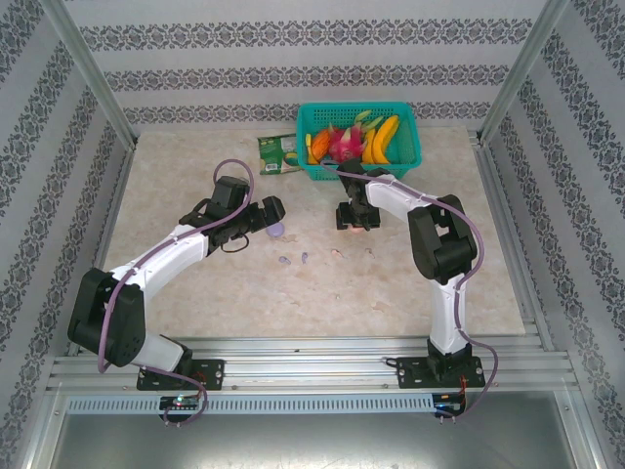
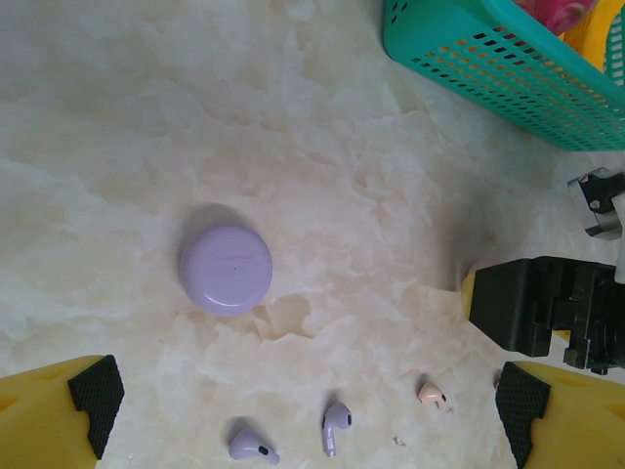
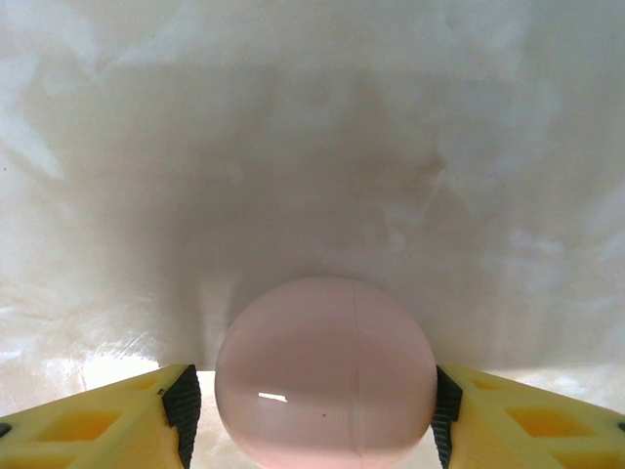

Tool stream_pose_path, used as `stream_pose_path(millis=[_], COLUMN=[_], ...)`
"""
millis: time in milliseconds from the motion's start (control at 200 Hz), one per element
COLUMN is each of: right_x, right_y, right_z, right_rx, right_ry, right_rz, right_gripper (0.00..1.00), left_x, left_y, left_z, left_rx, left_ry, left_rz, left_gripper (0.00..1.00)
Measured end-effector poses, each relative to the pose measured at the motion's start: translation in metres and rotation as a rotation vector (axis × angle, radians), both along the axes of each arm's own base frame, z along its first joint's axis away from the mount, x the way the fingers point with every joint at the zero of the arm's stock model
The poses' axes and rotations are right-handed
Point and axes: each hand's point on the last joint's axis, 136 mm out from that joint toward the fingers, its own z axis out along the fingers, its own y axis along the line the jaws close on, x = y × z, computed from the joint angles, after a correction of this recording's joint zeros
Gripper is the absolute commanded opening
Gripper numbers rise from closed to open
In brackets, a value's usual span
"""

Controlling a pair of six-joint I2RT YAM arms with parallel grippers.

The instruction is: Insert the wireless bluetooth earbuds into the charging case

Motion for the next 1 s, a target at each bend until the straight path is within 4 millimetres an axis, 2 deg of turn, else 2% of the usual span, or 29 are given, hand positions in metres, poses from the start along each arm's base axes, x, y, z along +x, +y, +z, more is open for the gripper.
stream_pose_path(millis=[135, 305, 475, 999], right_x=[0.0, 0.0, 0.0, 0.0], right_y=[0.0, 0.0, 0.0, 0.0], right_z=[-0.002, -0.002, -0.002, -0.006], right_rx=[-0.001, 0.0, 0.004, 0.0], right_ry=[0.004, 0.004, 0.002, 0.011], right_rz=[-0.003, -0.009, -0.019, -0.026], right_gripper=[0.57, 0.55, 0.63, 0.64], left_x=[0.0, 0.0, 0.001, 0.002], left_y=[0.0, -0.001, -0.002, -0.01], left_z=[0.0, -0.002, -0.007, -0.003], left_rx=[0.0, 0.001, 0.002, -0.008], left_ry=[0.0, 0.005, 0.016, 0.011], left_rz=[0.0, -0.001, -0.004, -0.026], left_gripper=[1.0, 1.0, 1.0, 1.0])
